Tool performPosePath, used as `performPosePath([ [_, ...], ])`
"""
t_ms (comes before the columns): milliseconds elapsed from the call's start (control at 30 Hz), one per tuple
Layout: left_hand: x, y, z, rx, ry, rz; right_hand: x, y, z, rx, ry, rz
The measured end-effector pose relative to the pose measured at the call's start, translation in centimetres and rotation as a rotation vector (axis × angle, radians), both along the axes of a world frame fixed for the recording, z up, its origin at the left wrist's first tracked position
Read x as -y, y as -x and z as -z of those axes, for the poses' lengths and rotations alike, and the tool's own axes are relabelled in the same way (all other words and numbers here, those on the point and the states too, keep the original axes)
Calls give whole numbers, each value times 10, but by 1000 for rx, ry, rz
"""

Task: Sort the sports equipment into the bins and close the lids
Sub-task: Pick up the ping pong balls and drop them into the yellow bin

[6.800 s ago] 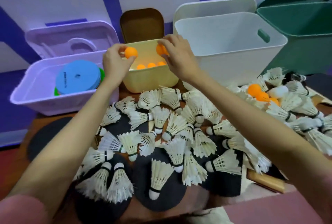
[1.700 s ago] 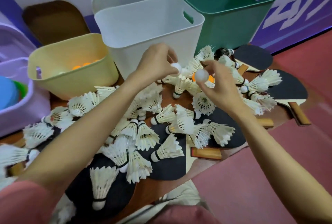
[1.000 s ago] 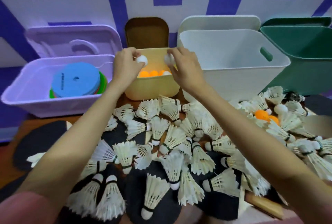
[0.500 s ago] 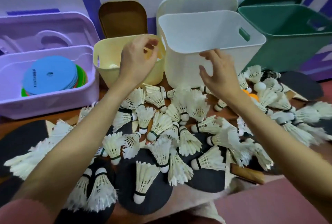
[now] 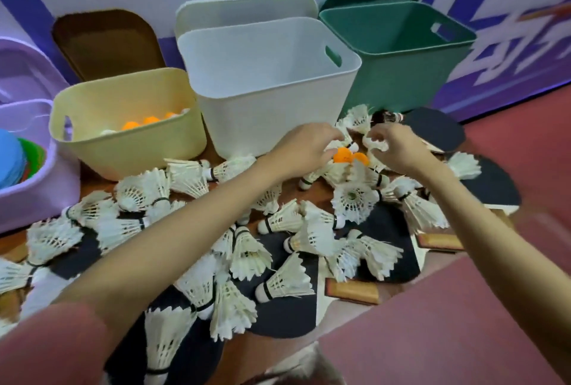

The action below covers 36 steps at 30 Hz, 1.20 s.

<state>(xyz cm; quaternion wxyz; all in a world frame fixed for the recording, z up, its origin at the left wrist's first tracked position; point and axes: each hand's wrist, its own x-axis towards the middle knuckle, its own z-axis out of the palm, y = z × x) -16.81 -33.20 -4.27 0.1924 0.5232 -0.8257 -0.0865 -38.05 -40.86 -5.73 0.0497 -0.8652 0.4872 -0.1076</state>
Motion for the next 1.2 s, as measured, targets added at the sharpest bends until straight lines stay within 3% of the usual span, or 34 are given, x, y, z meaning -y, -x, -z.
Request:
performPosePath([
  [167,51,32,19,47,-130,-15,22,-7,20,-237,6,-93],
  [333,81,40,35,176,-203,-35,33,-8,25,-309,-25,-90],
  [500,86,41,43,193,-233,-25,36,-8,32,-262,-94,-73],
  [700,76,30,39,58,-165,-49,34,-8,23,-210,-74,-17],
  [800,58,11,14,-110,-65,-85,23,-9,8,-133,-2,5],
  [900,23,-16,-15,-262,84,-80,4,-17,-7,75,92,-13],
  [1033,-21,-62,-33,-313,275,-141,-22,-40,-19,333,175,-119],
  [1200,-65,-120,-39,-327,356,-334,-53,-92,-31,446,209,-278],
])
